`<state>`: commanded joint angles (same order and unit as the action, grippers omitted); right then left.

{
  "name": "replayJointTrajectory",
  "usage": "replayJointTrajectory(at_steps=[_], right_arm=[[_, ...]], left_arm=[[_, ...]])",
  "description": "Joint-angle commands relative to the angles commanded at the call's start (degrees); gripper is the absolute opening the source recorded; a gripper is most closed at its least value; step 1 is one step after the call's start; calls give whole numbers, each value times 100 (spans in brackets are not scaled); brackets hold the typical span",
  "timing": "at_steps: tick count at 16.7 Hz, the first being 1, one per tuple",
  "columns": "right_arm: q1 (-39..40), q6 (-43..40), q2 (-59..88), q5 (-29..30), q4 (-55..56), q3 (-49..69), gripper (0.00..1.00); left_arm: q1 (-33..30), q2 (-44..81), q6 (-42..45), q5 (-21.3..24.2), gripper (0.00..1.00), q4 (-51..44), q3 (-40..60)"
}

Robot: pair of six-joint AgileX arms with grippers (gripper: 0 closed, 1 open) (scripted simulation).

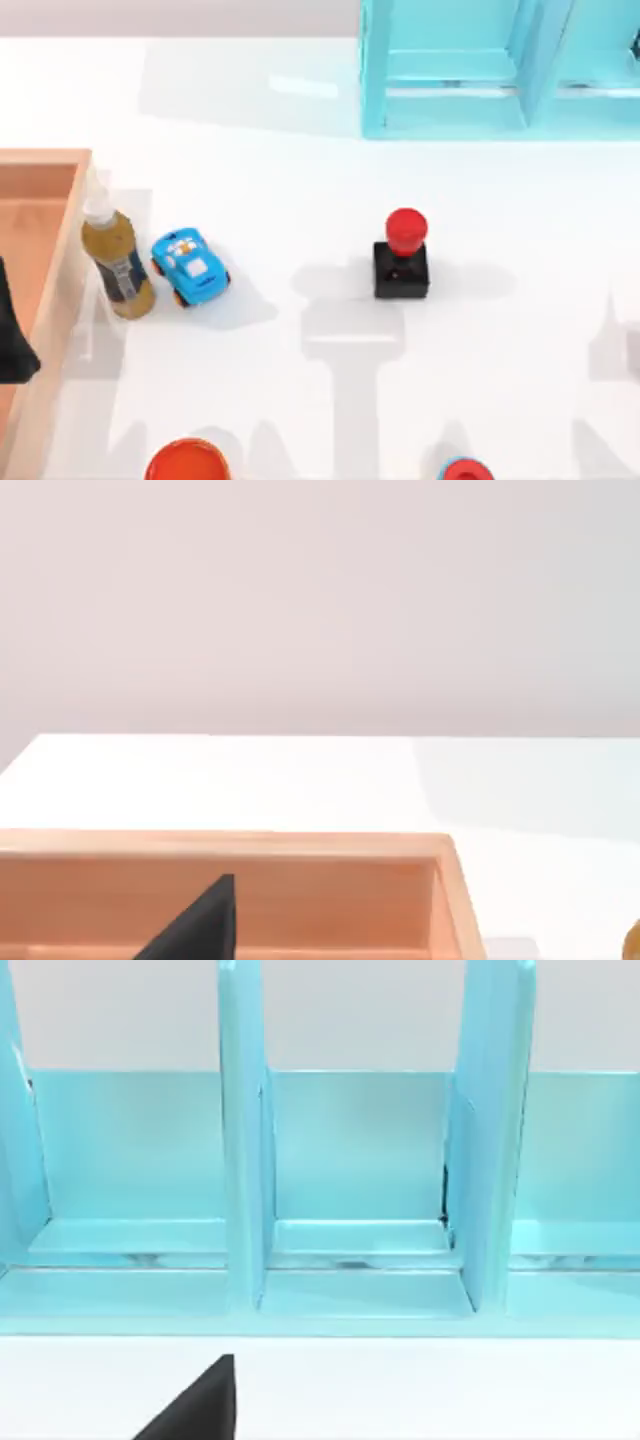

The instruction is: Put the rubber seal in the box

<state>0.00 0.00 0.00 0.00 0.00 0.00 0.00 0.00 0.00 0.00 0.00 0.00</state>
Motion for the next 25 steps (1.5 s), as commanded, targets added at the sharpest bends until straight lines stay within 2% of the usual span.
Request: replayJointTrajectory(at_steps=[5,10,18,25], right_arm=[[0,0,0,0,0,0,100],[0,0,0,0,0,0,100],[0,0,0,0,0,0,100],[0,0,0,0,0,0,100]], left_arm=[[-188,295,-22,-5,100,-260,262],[-812,1969,-535,-217,100,-1638,1670],[-1935,6175,-2233,-419,100,-3866,5960],[-2837,9030,-3391,-649,100,-5368,9444]])
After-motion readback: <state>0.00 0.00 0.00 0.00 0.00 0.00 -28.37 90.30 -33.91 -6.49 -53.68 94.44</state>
